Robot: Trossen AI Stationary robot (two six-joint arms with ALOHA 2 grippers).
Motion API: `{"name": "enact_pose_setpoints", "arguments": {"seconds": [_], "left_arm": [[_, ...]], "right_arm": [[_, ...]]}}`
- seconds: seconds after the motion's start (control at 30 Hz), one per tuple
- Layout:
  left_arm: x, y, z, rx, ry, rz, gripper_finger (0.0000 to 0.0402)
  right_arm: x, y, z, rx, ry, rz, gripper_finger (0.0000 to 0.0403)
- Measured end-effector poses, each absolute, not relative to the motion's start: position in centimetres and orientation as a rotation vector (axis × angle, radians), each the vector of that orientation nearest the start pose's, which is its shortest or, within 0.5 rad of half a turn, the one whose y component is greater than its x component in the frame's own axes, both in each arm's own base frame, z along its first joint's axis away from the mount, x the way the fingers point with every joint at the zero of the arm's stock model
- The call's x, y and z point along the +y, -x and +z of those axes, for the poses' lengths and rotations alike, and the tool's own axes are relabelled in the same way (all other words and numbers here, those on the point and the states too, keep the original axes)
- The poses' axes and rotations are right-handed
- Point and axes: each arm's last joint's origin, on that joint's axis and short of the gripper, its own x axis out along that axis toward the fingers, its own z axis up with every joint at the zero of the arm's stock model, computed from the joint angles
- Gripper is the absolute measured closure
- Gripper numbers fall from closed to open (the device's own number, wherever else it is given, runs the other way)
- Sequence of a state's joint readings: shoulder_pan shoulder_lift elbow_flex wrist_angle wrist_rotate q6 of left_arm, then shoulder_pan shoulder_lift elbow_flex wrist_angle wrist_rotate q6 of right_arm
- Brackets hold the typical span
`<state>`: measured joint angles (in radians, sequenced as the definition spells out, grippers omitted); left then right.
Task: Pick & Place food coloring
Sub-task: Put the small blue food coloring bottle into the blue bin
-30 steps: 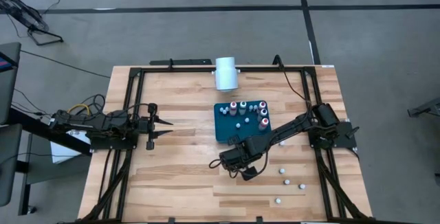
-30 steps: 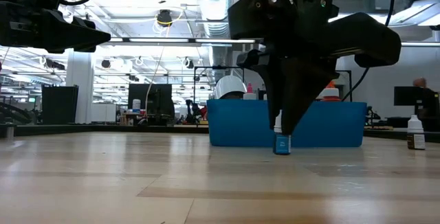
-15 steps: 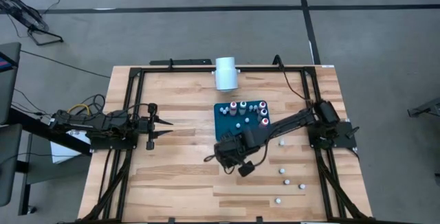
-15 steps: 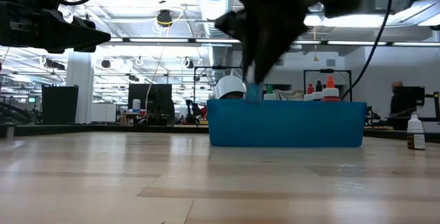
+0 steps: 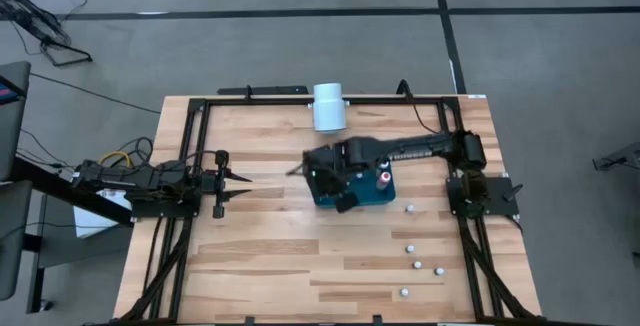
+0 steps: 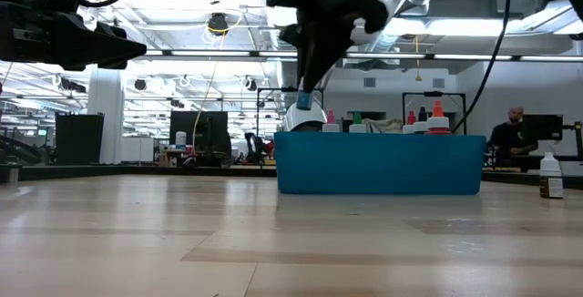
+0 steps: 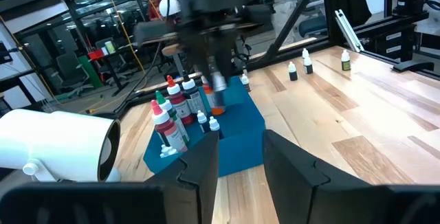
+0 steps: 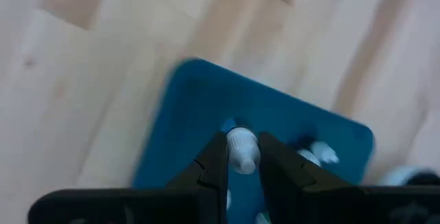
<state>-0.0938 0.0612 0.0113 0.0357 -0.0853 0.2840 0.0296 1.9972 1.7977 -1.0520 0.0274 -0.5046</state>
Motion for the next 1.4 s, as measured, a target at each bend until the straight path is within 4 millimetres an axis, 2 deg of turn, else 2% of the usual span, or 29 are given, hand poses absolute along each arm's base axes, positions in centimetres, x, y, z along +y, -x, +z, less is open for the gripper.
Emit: {"name": "enact_pose_setpoints", "arguments": {"seconds": [0.2, 0.47, 0.67, 1.0, 1.27, 1.4], "left_arm": [[-0.7, -10.1, 16.6, 0.012, -0.285, -0.010, 0.0297], [-0.7, -10.1, 16.6, 0.013, -0.285, -0.010, 0.0297], [-0.7, -10.1, 16.6, 0.013, -0.285, -0.010, 0.0297], [-0.7, -10.1, 16.6, 0.012, -0.285, -0.011, 0.0297], [-0.7, -10.1, 16.6, 0.013, -0.285, -0.011, 0.0297], [-0.7, -10.1, 16.6, 0.012, -0.285, -0.010, 0.0297]], "right_arm": [[-1.9, -41.1, 25.9, 1.252, 0.383, 0.227, 0.0349], [-2.9, -40.4, 20.9, 1.291, 0.314, 0.178, 0.0349], [-3.4, -39.9, 18.7, 1.297, 0.296, 0.162, 0.0348], [-3.8, -39.0, 16.9, 1.334, 0.292, 0.166, 0.0343], [-3.8, -39.0, 16.9, 1.327, 0.293, 0.163, 0.0340], [-3.7, -39.1, 16.9, 1.327, 0.295, 0.165, 0.0326]]}}
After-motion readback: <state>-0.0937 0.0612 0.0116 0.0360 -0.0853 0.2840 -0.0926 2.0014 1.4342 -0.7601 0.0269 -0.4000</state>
